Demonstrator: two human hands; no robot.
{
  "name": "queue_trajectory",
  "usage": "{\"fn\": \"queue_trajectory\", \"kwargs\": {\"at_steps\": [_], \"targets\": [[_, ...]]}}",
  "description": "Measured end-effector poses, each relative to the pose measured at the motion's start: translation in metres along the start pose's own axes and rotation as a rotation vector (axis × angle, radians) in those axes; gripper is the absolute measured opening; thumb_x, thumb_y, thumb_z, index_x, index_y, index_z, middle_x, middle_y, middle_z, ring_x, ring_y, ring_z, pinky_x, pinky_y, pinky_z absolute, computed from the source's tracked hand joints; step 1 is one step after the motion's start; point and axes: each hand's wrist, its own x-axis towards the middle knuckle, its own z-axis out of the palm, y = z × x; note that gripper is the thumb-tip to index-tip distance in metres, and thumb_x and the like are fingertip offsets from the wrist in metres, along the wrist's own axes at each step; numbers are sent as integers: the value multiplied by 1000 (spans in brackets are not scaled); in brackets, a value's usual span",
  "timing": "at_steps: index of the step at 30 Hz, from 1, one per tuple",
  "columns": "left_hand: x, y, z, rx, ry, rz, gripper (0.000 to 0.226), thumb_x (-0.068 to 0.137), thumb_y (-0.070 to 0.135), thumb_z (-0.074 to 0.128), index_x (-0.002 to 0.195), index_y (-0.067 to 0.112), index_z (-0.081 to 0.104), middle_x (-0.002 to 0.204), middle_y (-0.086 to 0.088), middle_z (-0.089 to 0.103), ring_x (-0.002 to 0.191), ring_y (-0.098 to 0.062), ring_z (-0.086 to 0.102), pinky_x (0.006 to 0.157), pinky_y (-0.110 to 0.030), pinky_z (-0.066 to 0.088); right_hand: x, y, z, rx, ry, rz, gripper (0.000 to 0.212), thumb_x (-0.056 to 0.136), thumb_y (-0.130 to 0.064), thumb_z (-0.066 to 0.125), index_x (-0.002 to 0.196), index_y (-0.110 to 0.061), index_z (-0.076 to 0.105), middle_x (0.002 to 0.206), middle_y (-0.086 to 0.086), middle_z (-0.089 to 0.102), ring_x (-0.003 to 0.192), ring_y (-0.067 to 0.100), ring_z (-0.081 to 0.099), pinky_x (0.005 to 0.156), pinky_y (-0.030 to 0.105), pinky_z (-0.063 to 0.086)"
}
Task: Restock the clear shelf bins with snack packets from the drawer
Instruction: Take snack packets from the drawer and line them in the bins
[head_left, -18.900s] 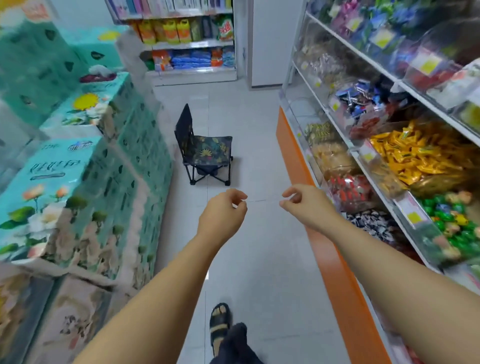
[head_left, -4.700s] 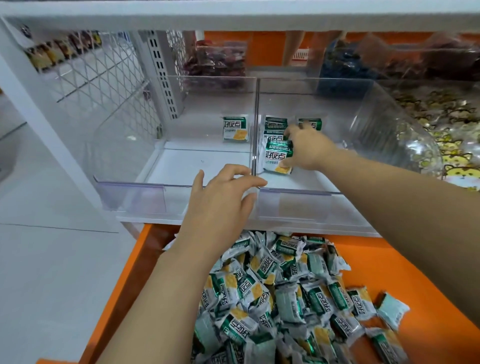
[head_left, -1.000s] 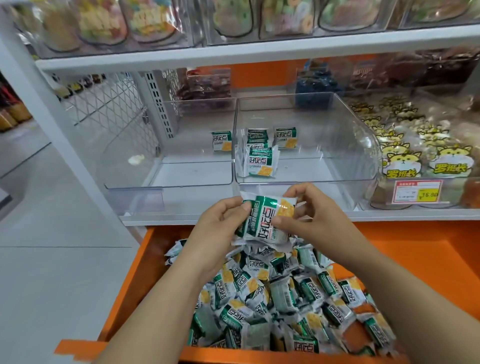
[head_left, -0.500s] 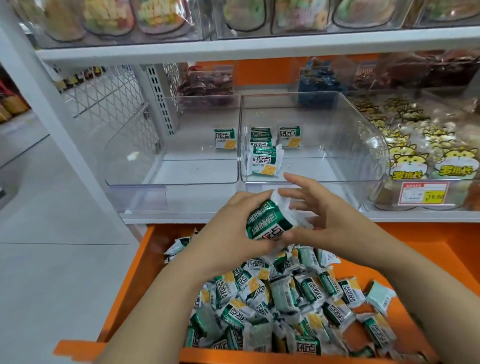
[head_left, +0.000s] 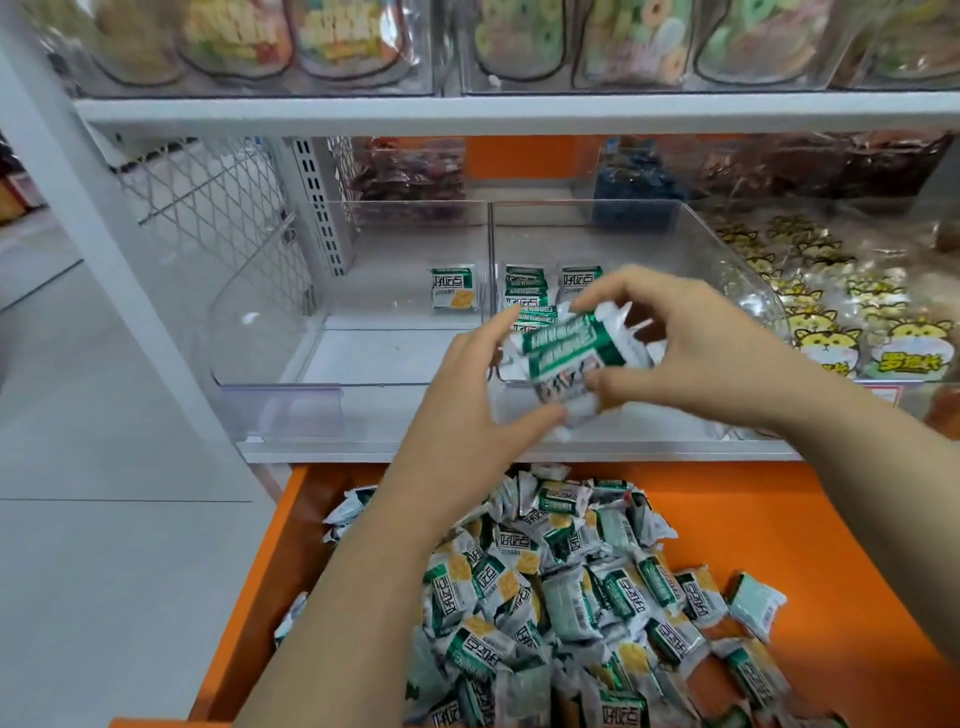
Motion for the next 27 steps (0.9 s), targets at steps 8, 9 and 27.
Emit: {"fn": "queue_trajectory", "kwargs": {"at_steps": [8,9,27], "targets": [[7,-26,-3,579,43,-61,39,96,27,50,134,38,49,136,12,42,131,-13,36,117,-51,7,63,51,15,10,188,212,32,78,-16,71,105,-27,56,100,6,62,69,7,60,56,23,55],[8,-28,-2,628,18,-77,40,97,28,48,135,40,46,141,13,39,133,-13,33,118,-51,3,70,59,23,-31,130,235,31,77,-17,71,104,-27,58,99,8,64,73,13,62,63,29,57],[10,-40,-8,700,-58,-37,44,97,38,44,139,50,34,134,24,42,130,-4,32,117,-44,-8,105,98,64,-554,-190,156,63,73,-28,79,128,-18,49,130,11,45,113,29,50,95,40,45]]}}
